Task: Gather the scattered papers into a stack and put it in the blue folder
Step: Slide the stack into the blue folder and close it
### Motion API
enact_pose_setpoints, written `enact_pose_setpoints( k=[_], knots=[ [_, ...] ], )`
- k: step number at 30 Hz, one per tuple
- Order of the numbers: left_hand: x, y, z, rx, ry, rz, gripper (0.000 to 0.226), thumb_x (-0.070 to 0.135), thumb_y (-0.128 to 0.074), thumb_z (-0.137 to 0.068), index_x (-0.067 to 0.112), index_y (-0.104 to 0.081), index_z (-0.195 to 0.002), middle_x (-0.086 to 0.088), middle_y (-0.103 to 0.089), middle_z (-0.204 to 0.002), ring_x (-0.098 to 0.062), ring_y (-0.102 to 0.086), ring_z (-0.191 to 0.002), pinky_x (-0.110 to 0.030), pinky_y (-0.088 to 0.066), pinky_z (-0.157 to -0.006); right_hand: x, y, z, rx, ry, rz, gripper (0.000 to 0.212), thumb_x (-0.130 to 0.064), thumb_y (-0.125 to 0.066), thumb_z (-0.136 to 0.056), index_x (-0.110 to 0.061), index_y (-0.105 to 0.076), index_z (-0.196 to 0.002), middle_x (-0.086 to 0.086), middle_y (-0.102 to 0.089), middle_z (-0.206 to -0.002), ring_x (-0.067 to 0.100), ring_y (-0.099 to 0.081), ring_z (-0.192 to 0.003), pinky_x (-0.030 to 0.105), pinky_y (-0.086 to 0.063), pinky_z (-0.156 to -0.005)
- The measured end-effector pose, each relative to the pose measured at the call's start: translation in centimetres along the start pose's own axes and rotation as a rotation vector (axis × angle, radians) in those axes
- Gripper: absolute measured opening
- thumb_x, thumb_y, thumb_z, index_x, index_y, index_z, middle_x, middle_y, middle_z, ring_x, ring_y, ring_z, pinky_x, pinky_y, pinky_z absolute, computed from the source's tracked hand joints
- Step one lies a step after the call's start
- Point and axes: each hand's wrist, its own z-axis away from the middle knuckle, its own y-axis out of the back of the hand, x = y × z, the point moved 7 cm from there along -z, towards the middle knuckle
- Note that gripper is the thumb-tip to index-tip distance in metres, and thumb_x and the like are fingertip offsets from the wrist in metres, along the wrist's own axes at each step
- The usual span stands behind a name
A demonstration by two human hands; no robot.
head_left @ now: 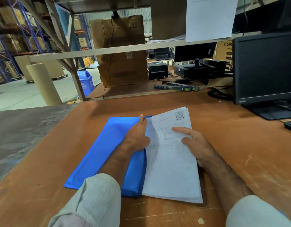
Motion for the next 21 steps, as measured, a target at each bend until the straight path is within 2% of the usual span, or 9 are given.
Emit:
enact_pose_setpoints(
  k=[4, 7, 10, 12, 13, 14, 16, 19, 21],
  knots=[
    [0.4, -0.8, -0.5, -0.054, -0.023, -0.062, 0.096, 0.005, -0.055, -0.085, 0.025, -0.005, -0.164, 0.004, -0.009, -0.172, -0.034, -0.051, -0.134, -0.037, -0.053, -0.096, -0.5, -0.3, 0.2, 0.006, 0.012, -0.046, 0.055, 0.013, -0.039, -0.095, -0.020, -0.073, -0.123, 0.003, -0.072, -0.125, 0.023, -0.072, -0.108, 0.040, -0.061, -0.087],
    [1.5, -1.8, 0.1, -0.122, -0.105, -0.039, 0.093, 0.005, -0.059, -0.088, 0.022, -0.008, -0.164, -0.001, -0.026, -0.168, -0.031, -0.055, -0.131, -0.023, -0.048, -0.087, 0.3, 0.0, 0.0, 0.103, -0.073, -0.086, 0.050, 0.011, -0.042, -0.093, -0.017, -0.071, -0.123, 0.010, -0.075, -0.115, 0.028, -0.073, -0.101, 0.040, -0.061, -0.084],
    [2.0, -2.3, 1.8, -0.282, -0.176, -0.158, 0.088, 0.010, -0.061, -0.088, 0.027, -0.018, -0.163, 0.006, -0.017, -0.170, -0.024, -0.050, -0.138, -0.026, -0.042, -0.105, 1.1, 0.2, 0.0, 0.185, -0.145, -0.141, 0.048, 0.011, -0.043, -0.091, -0.014, -0.071, -0.121, 0.017, -0.073, -0.114, 0.034, -0.070, -0.100, 0.043, -0.057, -0.088],
    [1.4, -1.9, 2.9, -0.378, -0.144, -0.178, 0.082, 0.007, -0.058, -0.086, 0.026, -0.028, -0.160, 0.005, -0.033, -0.163, -0.028, -0.072, -0.097, -0.037, -0.056, -0.095, 1.3, 0.2, 0.0, 0.233, -0.162, -0.164, 0.048, 0.011, -0.042, -0.090, -0.012, -0.071, -0.121, 0.016, -0.071, -0.115, 0.035, -0.069, -0.104, 0.044, -0.057, -0.090],
    [1.0, -1.6, 3.3, -0.385, -0.124, -0.161, 0.077, 0.005, -0.056, -0.085, 0.022, -0.033, -0.157, 0.000, -0.052, -0.148, -0.030, -0.072, -0.075, -0.041, -0.061, -0.083, 1.3, -0.1, 0.0, 0.248, -0.166, -0.182, 0.048, 0.011, -0.042, -0.090, -0.011, -0.070, -0.121, 0.016, -0.071, -0.116, 0.036, -0.069, -0.106, 0.044, -0.057, -0.090],
    [1.0, -1.1, 3.7, -0.367, -0.109, -0.148, 0.073, 0.004, -0.055, -0.084, 0.019, -0.036, -0.153, -0.009, -0.066, -0.128, -0.032, -0.070, -0.065, -0.043, -0.062, -0.075, 1.3, -0.6, 0.1, 0.252, -0.162, -0.208, 0.047, 0.011, -0.041, -0.090, -0.010, -0.070, -0.121, 0.016, -0.070, -0.118, 0.036, -0.069, -0.107, 0.043, -0.057, -0.090],
    [1.7, -0.8, 4.4, -0.321, -0.105, -0.081, 0.073, 0.004, -0.053, -0.085, 0.019, -0.034, -0.153, -0.017, -0.073, -0.099, -0.026, -0.068, -0.055, -0.035, -0.062, -0.065, 1.1, -2.3, 0.3, 0.208, -0.127, -0.222, 0.045, 0.010, -0.043, -0.093, -0.012, -0.068, -0.123, 0.015, -0.069, -0.121, 0.031, -0.069, -0.103, 0.040, -0.056, -0.087],
    [3.0, -1.3, 5.0, -0.289, -0.099, 0.101, 0.084, 0.003, -0.053, -0.087, 0.019, -0.018, -0.162, -0.016, -0.073, -0.102, -0.018, -0.065, -0.049, -0.027, -0.060, -0.055, 1.2, -5.0, 0.6, 0.066, -0.107, -0.136, 0.032, -0.005, -0.052, -0.101, -0.020, -0.065, -0.126, 0.008, -0.070, -0.120, 0.021, -0.068, -0.094, 0.032, -0.056, -0.078],
    [3.0, -1.5, 5.3, -0.263, -0.059, 0.150, 0.083, 0.004, -0.052, -0.088, 0.018, -0.018, -0.162, -0.010, -0.072, -0.086, -0.016, -0.064, -0.048, -0.031, -0.062, -0.061, 1.2, -5.1, 1.6, 0.005, -0.160, -0.009, 0.026, -0.017, -0.058, -0.100, -0.028, -0.065, -0.122, 0.002, -0.070, -0.119, 0.020, -0.068, -0.100, 0.035, -0.055, -0.083]
  ],
)
